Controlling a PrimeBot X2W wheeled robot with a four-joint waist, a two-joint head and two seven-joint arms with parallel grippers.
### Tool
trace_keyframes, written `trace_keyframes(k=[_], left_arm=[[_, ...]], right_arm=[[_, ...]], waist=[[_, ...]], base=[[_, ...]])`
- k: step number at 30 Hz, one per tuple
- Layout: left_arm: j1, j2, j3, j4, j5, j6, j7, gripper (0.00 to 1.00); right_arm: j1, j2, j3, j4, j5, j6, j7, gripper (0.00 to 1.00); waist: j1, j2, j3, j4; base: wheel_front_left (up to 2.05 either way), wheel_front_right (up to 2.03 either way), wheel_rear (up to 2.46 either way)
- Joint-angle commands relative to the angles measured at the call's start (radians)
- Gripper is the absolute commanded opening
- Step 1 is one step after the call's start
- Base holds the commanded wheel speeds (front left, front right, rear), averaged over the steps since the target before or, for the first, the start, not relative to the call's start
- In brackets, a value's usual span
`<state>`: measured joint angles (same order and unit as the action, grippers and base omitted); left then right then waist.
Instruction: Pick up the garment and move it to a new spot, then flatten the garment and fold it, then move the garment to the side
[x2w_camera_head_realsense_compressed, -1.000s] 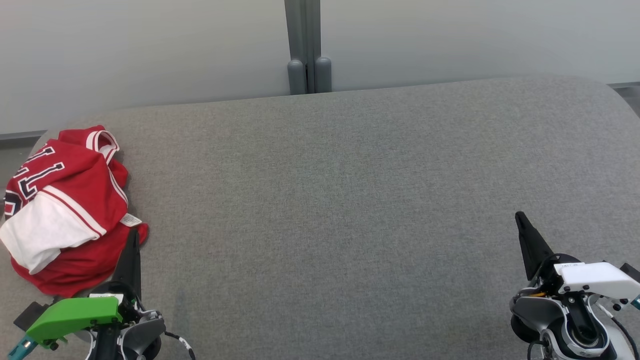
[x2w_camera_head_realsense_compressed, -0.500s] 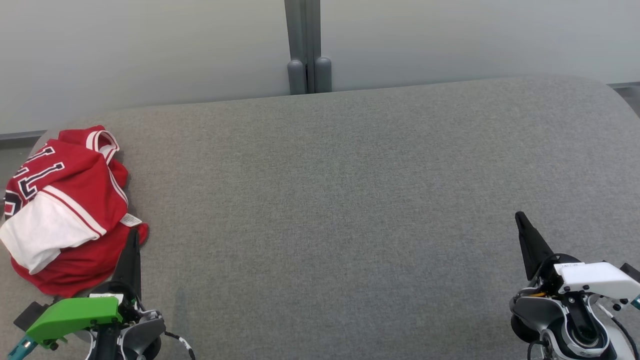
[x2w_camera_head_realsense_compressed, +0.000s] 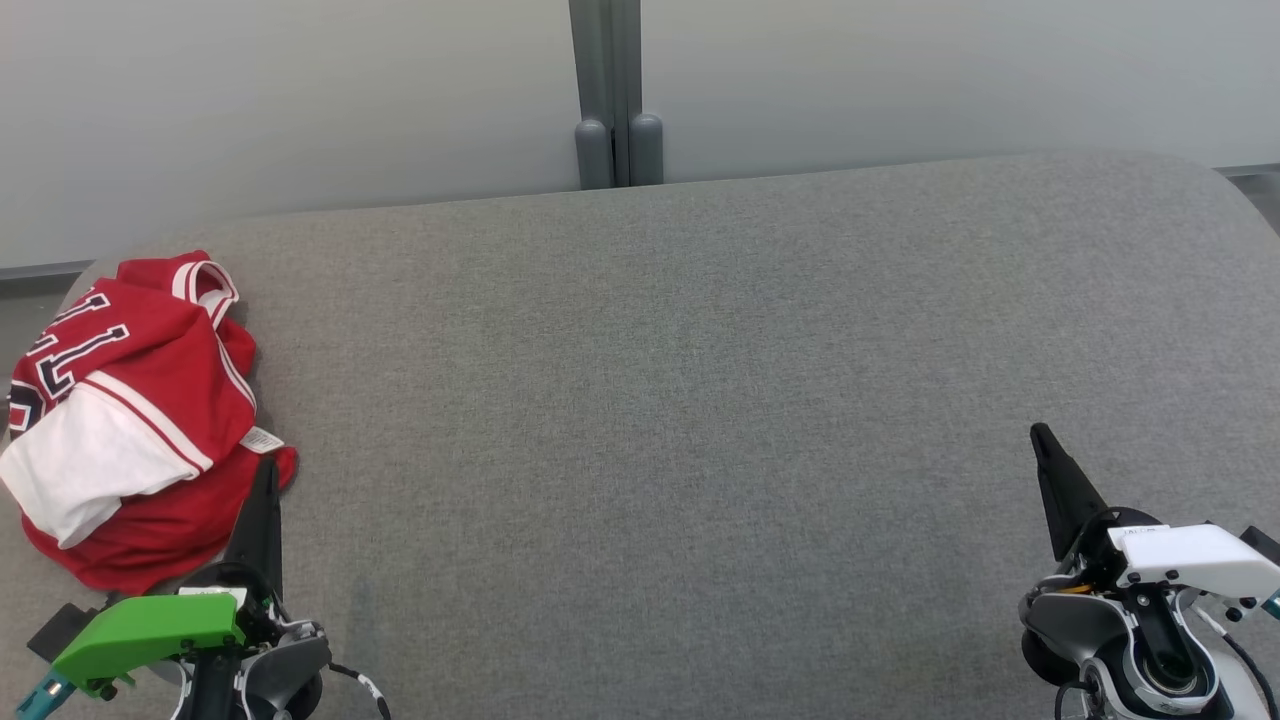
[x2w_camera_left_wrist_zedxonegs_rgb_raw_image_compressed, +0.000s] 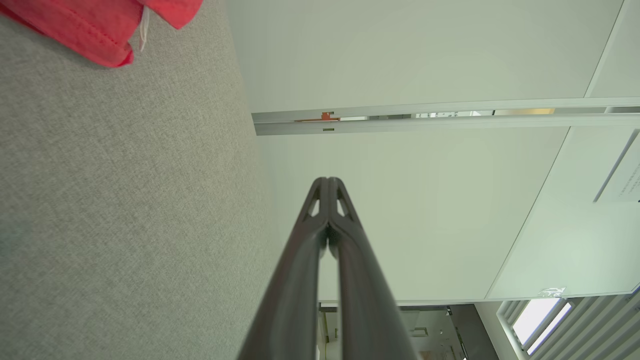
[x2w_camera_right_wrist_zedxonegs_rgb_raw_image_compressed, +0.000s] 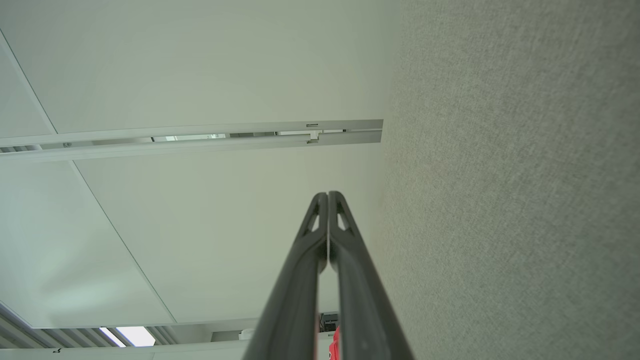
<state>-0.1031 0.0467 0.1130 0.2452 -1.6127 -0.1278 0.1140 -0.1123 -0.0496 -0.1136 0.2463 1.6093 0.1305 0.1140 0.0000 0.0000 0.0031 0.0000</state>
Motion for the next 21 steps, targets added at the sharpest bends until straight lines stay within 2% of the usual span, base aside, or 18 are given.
trace_keyframes(k=[1,21], left_arm=[[-0.011,0.007,0.003,-0.002,-0.001,-0.006,0.003,0.0],[-0.011,0.007,0.003,-0.002,-0.001,-0.006,0.003,0.0]], right_arm=[[0.009,-0.001,-0.001,-0.005,0.007,0.0,0.002,0.0],[0.009,-0.001,-0.001,-0.005,0.007,0.0,0.002,0.0]], waist=[[0.0,0.0,0.0,0.0],[0.0,0.0,0.0,0.0]], base=[[0.0,0.0,0.0],[0.0,0.0,0.0]])
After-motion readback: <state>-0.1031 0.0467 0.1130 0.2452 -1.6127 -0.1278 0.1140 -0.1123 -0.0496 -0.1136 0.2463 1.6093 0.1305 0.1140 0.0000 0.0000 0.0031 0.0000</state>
